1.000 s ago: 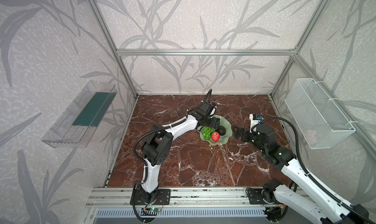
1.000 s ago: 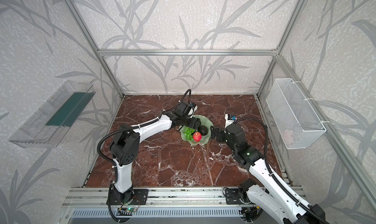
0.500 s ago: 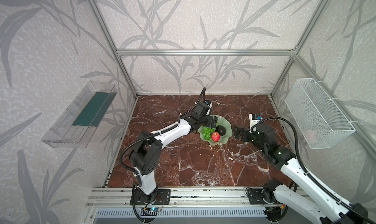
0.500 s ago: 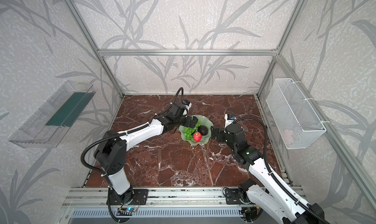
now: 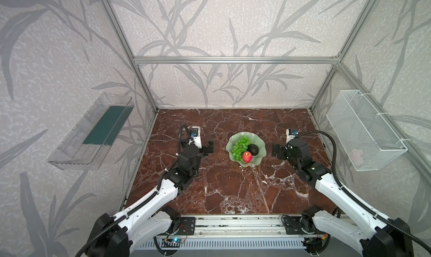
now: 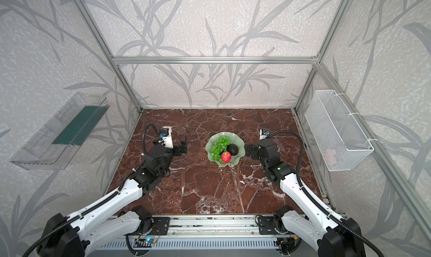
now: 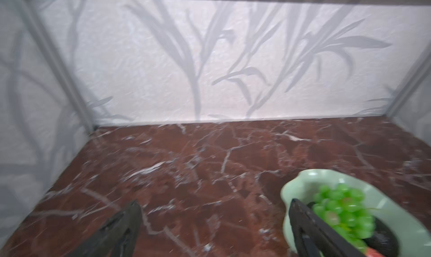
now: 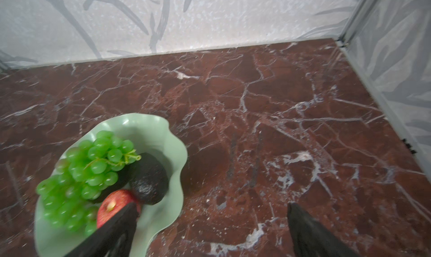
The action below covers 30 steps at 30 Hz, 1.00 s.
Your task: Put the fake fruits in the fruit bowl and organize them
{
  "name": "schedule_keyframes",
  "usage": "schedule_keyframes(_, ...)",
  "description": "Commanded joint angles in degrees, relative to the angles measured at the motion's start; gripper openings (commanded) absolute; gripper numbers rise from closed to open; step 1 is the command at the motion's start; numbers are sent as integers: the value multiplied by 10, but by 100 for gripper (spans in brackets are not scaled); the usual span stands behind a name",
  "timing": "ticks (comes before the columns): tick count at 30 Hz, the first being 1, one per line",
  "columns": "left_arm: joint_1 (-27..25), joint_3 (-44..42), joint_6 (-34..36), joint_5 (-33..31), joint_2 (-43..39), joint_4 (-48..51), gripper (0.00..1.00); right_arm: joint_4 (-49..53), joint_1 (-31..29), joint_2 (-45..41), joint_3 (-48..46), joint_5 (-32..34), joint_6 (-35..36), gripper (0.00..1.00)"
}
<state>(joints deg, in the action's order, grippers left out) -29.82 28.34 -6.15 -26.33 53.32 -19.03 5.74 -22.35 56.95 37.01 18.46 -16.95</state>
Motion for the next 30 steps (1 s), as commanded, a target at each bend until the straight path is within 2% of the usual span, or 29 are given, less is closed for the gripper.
schedule_keyframes(1,43,-73,-2,-68,-60,-29,99,-87,21,2,-48,95,35,99)
schedule_keyframes(6,107,-153,3,-110,-96,-62,100,-210,52,50,-106,146,78,99)
schedule_keyframes(9,148,-172,3,-110,-65,-99,100,-253,69,109,-106,149,92,99)
schedule_keyframes(12,191,-179,-9,-80,7,-143,100,-376,80,166,-134,156,129,99)
schedule_keyframes(16,219,-174,2,-34,124,-274,99,-474,96,218,-152,106,170,99)
schedule_keyframes(19,237,-146,16,0,209,-342,99,-535,102,224,-174,38,205,99)
schedule_keyframes(21,239,-124,52,-2,254,-369,99,-600,112,260,-191,3,211,99)
schedule_keyframes(23,246,-113,40,-2,289,-370,99,-661,115,313,-197,-34,226,99)
schedule_keyframes(25,248,-120,60,4,354,-473,99,-746,113,357,-207,-47,243,99)
schedule_keyframes(28,243,-125,73,10,394,-521,99,-691,113,320,-212,-11,220,99)
schedule_keyframes(30,245,-109,56,9,374,-456,99,-653,114,309,-199,-10,216,99)
